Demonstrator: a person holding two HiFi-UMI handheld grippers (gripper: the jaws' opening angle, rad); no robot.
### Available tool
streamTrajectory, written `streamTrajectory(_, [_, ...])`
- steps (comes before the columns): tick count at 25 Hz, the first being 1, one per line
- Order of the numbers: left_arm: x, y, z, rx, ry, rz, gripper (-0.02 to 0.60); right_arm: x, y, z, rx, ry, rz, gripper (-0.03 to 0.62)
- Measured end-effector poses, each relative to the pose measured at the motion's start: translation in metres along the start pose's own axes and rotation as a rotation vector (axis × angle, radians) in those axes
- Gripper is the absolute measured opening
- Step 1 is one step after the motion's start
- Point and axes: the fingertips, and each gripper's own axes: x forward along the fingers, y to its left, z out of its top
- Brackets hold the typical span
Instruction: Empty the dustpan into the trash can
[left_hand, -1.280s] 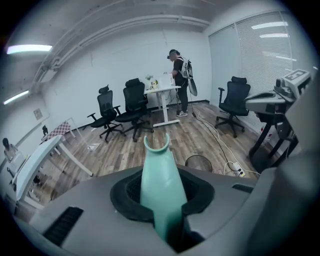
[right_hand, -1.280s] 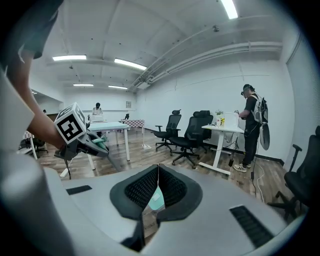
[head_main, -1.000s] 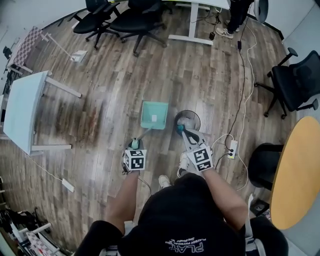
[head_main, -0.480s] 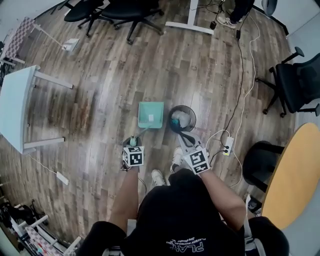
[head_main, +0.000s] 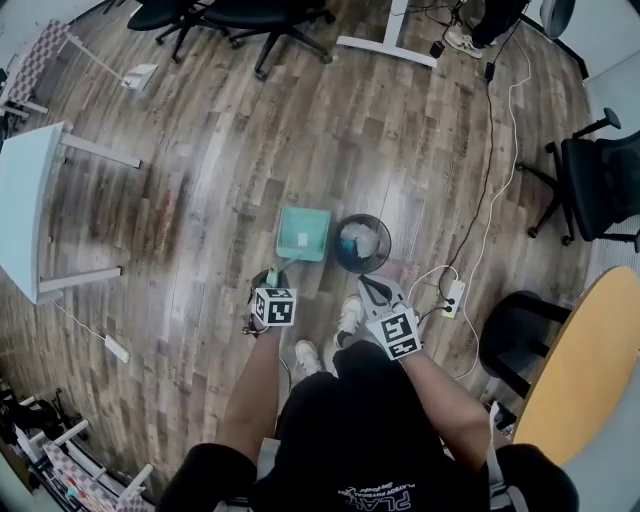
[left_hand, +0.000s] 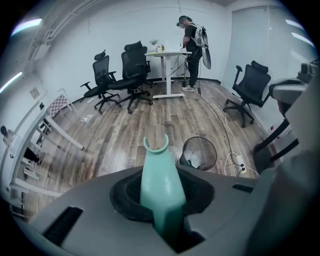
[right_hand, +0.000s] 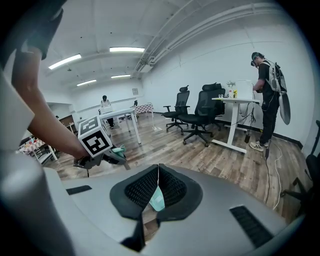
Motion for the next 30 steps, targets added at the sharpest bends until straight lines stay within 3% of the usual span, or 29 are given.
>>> streamTrajectory(13, [0.015,0.001,-0.002,-0.011,0.017,0.003,0.101,0.001,-0.003,-0.016,0.033,0.006,-0.015,0.025])
streamTrajectory(16, [0.004,0.007,0.0,-0.043,-0.032,0.025,0.197,-0.001,0.0,-0.007,0.018,-0.015,-0.022,0.025])
streamTrajectory(19, [-0.012,0.004,0.002,-0.033,-0.065,0.016,0.221,-0.006,0.004,0.002,0.005,-0.035,-0.031,0.025])
streamTrajectory(25, [-0.063,0.012,0.004,-0.075,-0.173,0.026,0.224,-0.017,0.03,0.019,-0.018,-0.071,-0.046,0.025])
streamTrajectory(30, [-0.117,0.008,0.008,-0.084,-0.278,-0.021,0.224,-0.033,0.067,0.043,-0.058,-0.115,-0.031,0.025])
